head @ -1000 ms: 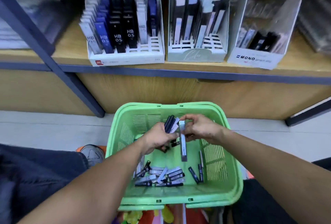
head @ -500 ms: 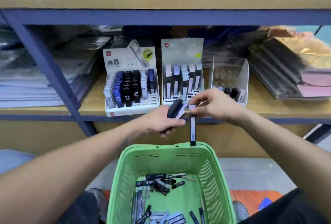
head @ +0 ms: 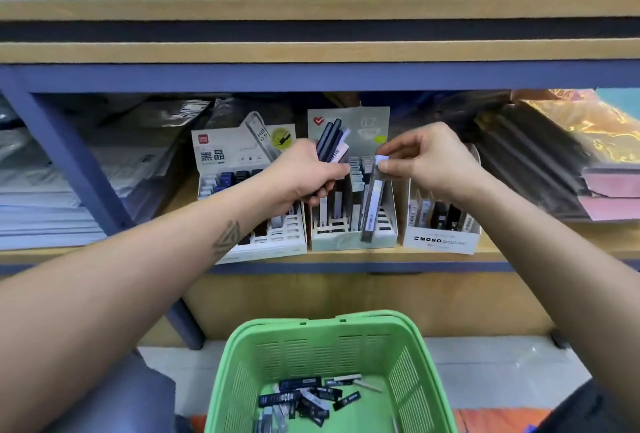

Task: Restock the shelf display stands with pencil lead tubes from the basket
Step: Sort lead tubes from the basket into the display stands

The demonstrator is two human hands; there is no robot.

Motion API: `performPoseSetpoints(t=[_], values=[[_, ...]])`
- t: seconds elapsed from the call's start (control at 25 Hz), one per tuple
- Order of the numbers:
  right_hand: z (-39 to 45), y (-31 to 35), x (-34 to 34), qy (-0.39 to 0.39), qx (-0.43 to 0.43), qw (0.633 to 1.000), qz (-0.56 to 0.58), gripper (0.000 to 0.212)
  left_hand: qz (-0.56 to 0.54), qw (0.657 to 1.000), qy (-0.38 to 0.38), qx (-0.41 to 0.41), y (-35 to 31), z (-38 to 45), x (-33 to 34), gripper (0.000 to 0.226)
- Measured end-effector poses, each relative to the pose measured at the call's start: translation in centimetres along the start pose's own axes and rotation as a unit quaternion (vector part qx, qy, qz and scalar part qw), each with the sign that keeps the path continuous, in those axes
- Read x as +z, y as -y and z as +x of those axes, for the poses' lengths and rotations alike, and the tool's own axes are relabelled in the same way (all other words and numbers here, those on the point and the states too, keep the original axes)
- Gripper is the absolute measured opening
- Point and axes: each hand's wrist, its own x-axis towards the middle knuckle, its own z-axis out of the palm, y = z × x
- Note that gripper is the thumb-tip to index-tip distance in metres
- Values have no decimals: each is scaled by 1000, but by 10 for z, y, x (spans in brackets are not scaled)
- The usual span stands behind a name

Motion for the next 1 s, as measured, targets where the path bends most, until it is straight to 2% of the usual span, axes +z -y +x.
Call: performPoseSetpoints(t=[0.32,0.44,0.68,0.8,0.88,1.0], values=[[7,-12,1,5,-12,999,-37,21,12,999,-16,27,-5,24,9,17],[11,-15,-7,-27,-4,999,-24,17,19,999,-43,-3,-9,32,1,19],[16,-8,-13,-43,-1,999,-13,11,32,996,-73,-41,-3,39,-14,22],[19,1,-7,4,9,998,69,13,37,995,-81,-49,0,42,-16,25],[21,7,3,32,-4,996,84,12,45,994,-85,-50,1,41,-17,24],[23,10,24,3,-53,999,8,11,53,994,-85,-41,1,39,-19,22]])
